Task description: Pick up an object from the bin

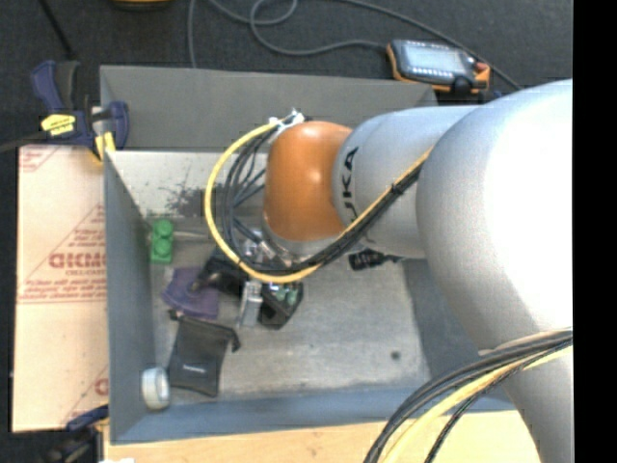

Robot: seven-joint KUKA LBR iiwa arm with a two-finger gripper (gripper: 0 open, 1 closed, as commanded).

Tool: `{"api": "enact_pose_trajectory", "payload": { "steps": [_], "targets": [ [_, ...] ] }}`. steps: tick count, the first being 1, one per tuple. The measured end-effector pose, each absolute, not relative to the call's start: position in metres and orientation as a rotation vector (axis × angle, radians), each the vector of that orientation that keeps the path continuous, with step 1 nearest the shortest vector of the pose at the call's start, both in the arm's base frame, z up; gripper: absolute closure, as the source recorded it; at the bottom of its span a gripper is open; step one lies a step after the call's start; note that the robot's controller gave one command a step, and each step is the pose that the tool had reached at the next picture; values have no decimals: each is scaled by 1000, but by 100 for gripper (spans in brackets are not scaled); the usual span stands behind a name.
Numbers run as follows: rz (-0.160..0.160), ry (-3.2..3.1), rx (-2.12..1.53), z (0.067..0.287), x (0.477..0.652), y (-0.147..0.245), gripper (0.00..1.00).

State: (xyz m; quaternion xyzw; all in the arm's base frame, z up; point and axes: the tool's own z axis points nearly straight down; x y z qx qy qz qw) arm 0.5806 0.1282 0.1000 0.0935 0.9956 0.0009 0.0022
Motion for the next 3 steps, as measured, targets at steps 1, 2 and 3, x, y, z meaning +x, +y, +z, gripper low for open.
{"api": "enact_pose_trajectory", "payload": {
  "steps": [1, 2, 3],
  "targets": [
    [3, 3103, 449, 71, 606, 139, 0],
    [0, 3073, 652, 69, 591, 118, 100],
    [0, 3073, 652, 69, 591, 118, 100]
  ]
}}
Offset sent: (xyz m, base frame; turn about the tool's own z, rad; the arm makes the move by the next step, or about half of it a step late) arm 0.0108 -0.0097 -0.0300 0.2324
